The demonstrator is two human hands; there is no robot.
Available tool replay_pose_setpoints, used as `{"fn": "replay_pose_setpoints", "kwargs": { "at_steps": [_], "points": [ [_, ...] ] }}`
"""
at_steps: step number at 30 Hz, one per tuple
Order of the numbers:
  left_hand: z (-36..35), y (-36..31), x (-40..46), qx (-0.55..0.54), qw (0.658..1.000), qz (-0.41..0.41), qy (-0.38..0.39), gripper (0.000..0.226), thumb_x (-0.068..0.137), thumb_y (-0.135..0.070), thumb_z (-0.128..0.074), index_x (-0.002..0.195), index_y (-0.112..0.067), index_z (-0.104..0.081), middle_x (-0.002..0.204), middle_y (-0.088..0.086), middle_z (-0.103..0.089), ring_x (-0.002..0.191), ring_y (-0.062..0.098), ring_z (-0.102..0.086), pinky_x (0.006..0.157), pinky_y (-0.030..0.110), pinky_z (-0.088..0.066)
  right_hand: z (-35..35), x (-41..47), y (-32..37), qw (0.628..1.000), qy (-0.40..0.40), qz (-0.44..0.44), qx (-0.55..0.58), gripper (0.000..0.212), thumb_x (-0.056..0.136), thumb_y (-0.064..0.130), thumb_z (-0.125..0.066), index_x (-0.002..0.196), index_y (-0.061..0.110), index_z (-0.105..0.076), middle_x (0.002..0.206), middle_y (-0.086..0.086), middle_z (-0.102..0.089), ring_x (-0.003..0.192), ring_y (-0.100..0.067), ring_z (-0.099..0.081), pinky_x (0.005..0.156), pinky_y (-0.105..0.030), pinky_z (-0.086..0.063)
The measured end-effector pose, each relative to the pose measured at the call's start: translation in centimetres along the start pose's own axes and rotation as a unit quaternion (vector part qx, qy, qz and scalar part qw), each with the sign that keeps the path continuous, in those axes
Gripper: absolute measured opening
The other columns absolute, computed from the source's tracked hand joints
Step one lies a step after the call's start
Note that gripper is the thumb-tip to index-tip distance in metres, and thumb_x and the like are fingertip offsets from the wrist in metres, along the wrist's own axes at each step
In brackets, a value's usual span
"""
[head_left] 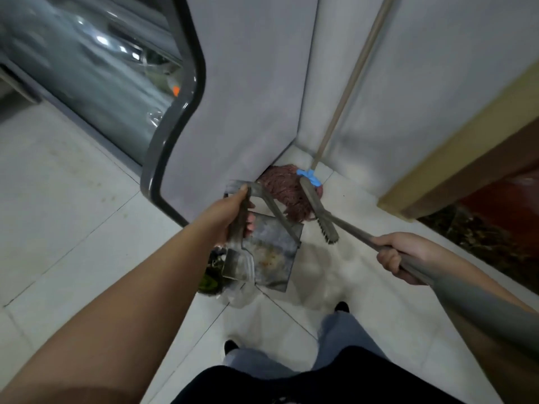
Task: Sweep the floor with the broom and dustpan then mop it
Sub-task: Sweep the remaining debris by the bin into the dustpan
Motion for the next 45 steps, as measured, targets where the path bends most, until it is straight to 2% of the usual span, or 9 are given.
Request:
{"fn": "replay_pose_setpoints", "kwargs": {
  "at_steps": [4, 8, 14, 18, 22, 25, 28, 32, 45],
  "points": [
    [-4.4, 0.5, 2.3, -0.112, 0.992, 0.028, -0.049, 0.038, 0.095, -0.049, -0.041, 0.095, -0.012, -0.052, 0.075, 0.007, -0.049, 0.062, 0.018, -0.049, 0.049, 0.024, -0.047, 4.3, 1.2, 4.4, 0.997, 0.003, -0.011, -0.072, 0.032, 0.100, 0.023, -0.039, 0.071, 0.010, -0.038, 0.031, 0.002, -0.032, 0.017, -0.005, -0.029, 0.021, -0.008, -0.024],
    [-7.9, 2.6, 4.1, -0.185, 0.976, 0.080, -0.087, 0.041, 0.094, -0.052, -0.040, 0.094, -0.015, -0.058, 0.084, 0.007, -0.056, 0.072, 0.021, -0.054, 0.073, 0.035, -0.048, 6.6, 2.2, 8.6, 0.992, 0.026, -0.004, -0.127, 0.030, 0.101, 0.021, -0.038, 0.074, 0.009, -0.040, 0.032, 0.002, -0.033, 0.019, -0.004, -0.030, 0.022, -0.009, -0.026],
    [-10.8, 4.5, 6.4, -0.373, 0.915, 0.090, -0.126, 0.052, 0.092, -0.051, -0.045, 0.131, -0.016, -0.048, 0.077, 0.006, -0.049, 0.056, 0.019, -0.042, 0.090, 0.043, -0.045, 6.6, 4.7, 13.3, 0.974, 0.057, -0.066, -0.210, 0.054, 0.101, 0.027, -0.038, 0.051, 0.008, -0.044, 0.029, 0.001, -0.031, 0.017, -0.005, -0.030, 0.021, -0.010, -0.025],
    [-11.3, 4.2, 9.0, -0.422, 0.895, 0.095, -0.112, 0.046, 0.091, -0.053, -0.042, 0.111, -0.013, -0.051, 0.084, 0.003, -0.050, 0.068, 0.016, -0.043, 0.066, 0.034, -0.035, 4.4, 6.8, 16.4, 0.949, 0.045, -0.074, -0.303, 0.050, 0.100, 0.027, -0.040, 0.053, 0.011, -0.040, 0.028, 0.001, -0.029, 0.017, -0.005, -0.028, 0.023, -0.007, -0.024],
    [-10.3, 3.6, 13.1, -0.482, 0.862, 0.077, -0.133, 0.068, 0.093, -0.052, -0.039, 0.141, -0.004, -0.035, 0.135, 0.008, -0.045, 0.117, 0.025, -0.048, 0.087, 0.042, -0.040, 1.6, 9.1, 20.1, 0.918, 0.033, -0.097, -0.382, 0.051, 0.100, 0.031, -0.038, 0.053, 0.010, -0.041, 0.027, 0.001, -0.029, 0.015, -0.005, -0.028, 0.021, -0.009, -0.022],
    [-9.6, 2.9, 15.6, -0.524, 0.836, 0.061, -0.147, 0.059, 0.093, -0.055, -0.037, 0.125, -0.006, -0.049, 0.119, 0.008, -0.052, 0.102, 0.021, -0.052, 0.080, 0.035, -0.043, -0.4, 11.3, 23.4, 0.908, 0.042, -0.129, -0.396, 0.068, 0.100, 0.031, -0.037, 0.035, 0.008, -0.043, 0.027, 0.000, -0.029, 0.015, -0.007, -0.027, 0.021, -0.008, -0.021],
    [-9.6, 2.5, 16.9, -0.568, 0.806, 0.056, -0.155, 0.052, 0.094, -0.055, -0.036, 0.108, -0.008, -0.055, 0.101, 0.006, -0.053, 0.089, 0.018, -0.052, 0.080, 0.029, -0.043, -2.0, 12.4, 26.4, 0.889, 0.034, -0.140, -0.435, 0.057, 0.100, 0.030, -0.036, 0.047, 0.009, -0.039, 0.027, -0.001, -0.028, 0.014, -0.008, -0.027, 0.020, -0.010, -0.021],
    [-8.2, 2.2, 18.5, -0.605, 0.769, 0.036, -0.203, 0.066, 0.097, -0.052, -0.030, 0.143, -0.006, -0.032, 0.145, 0.013, -0.038, 0.134, 0.027, -0.036, 0.113, 0.036, -0.027, -3.6, 14.6, 29.8, 0.871, 0.024, -0.131, -0.473, 0.044, 0.100, 0.029, -0.036, 0.060, 0.012, -0.034, 0.028, 0.000, -0.029, 0.015, -0.006, -0.028, 0.020, -0.009, -0.021],
    [-5.9, 0.9, 28.3, -0.754, 0.602, -0.040, -0.259, 0.080, 0.094, -0.056, -0.033, 0.147, 0.001, -0.016, 0.150, 0.022, -0.026, 0.136, 0.033, -0.032, 0.108, 0.038, -0.032, -4.4, 19.1, 36.2, 0.838, 0.030, -0.096, -0.536, 0.028, 0.097, 0.028, -0.046, 0.076, 0.010, -0.045, 0.033, 0.000, -0.037, 0.018, -0.005, -0.030, 0.025, -0.006, -0.026]
  ]
}}
Point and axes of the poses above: each hand's wrist, its own x-axis towards the middle knuckle, its own z-axis out of the back of the hand, y = z × x, the point moved 7 cm from there along x, towards the middle knuckle
